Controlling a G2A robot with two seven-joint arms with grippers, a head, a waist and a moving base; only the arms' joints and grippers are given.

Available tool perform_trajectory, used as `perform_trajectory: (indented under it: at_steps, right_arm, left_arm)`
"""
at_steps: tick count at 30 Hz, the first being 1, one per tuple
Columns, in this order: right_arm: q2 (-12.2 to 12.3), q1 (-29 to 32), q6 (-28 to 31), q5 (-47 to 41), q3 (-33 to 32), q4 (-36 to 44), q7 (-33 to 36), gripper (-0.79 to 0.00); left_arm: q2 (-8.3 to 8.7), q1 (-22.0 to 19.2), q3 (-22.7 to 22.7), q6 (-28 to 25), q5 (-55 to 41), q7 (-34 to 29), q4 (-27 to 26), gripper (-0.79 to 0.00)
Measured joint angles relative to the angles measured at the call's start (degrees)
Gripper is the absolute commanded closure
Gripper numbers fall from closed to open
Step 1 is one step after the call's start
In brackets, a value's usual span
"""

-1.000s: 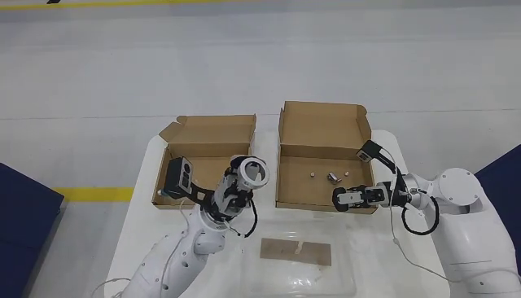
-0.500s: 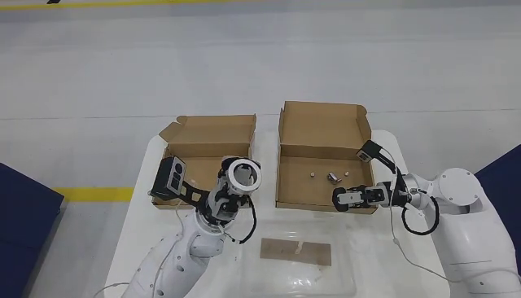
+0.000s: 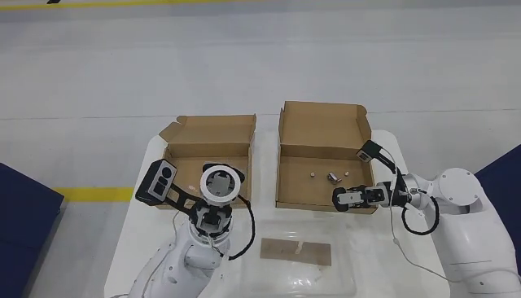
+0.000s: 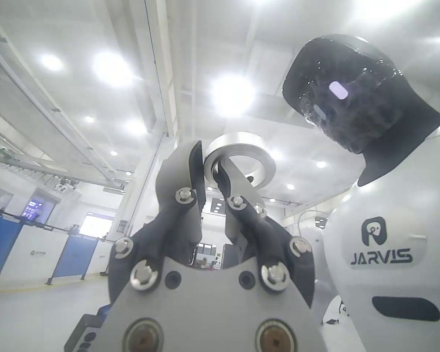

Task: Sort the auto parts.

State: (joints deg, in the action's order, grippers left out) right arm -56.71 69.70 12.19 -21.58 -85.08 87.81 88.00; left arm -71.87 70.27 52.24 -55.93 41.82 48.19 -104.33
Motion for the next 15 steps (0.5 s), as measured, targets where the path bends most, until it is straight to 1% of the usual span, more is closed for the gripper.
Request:
perform_trajectory:
  at_steps: [7,12,15]
  right_arm:
    - [0.0,0.0,0.0,0.0,0.0,0.0,0.0,-0.785]
    - [0.0,0.0,0.0,0.0,0.0,0.0,0.0,-0.785]
    - [0.0,0.0,0.0,0.0,0.0,0.0,0.0,-0.785]
  left_arm:
    - [-0.51,1.4,0.6,0.0,-2.7,-3.3,-3.2,0.000]
    - [-0.79,2.2,1.5,2.1,-3.3,-5.7,-3.6,0.000]
    - [-0.80,2.2,1.6,2.3,-3.1,-5.8,-3.6,0.000]
